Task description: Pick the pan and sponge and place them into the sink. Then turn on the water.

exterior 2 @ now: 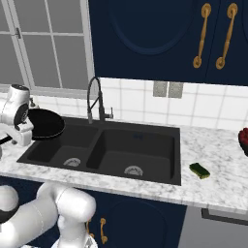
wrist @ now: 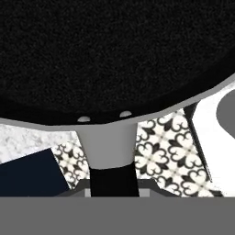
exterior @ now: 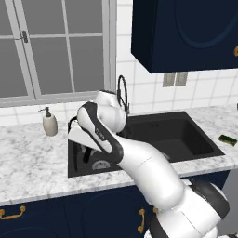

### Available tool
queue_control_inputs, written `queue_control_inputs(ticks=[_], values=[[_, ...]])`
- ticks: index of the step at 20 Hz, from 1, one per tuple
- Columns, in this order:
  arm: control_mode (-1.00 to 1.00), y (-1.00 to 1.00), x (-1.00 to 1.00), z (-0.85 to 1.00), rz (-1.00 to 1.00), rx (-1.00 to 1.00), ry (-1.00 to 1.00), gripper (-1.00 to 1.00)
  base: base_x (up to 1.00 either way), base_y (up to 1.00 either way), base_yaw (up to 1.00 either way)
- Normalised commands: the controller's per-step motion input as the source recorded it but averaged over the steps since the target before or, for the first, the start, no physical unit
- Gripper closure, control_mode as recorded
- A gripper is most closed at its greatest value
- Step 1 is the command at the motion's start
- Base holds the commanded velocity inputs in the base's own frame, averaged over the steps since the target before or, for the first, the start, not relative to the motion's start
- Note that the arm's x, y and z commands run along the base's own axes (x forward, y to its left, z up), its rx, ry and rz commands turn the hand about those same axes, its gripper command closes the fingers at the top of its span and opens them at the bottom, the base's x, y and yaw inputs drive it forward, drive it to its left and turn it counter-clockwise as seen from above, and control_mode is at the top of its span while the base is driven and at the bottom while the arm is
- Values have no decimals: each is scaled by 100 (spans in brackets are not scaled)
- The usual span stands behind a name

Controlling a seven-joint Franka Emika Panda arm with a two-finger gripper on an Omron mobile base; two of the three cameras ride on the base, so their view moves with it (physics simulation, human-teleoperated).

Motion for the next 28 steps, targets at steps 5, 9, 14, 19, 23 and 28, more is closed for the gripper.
queue_control_inputs(ticks=[5,9,14,19,23,28], values=[[-100,-100,-40,61,1,16,-15,100,0,0,0],[-100,-100,-36,58,0,20,-19,100,0,0,0],[-100,-100,-38,44,0,10,-18,100,0,0,0],[-100,-100,-13,43,0,9,-15,100,0,0,0],[-100,-100,0,31,0,5,-2,100,0,0,0],[-100,-100,0,18,3,1,-5,100,0,0,0]])
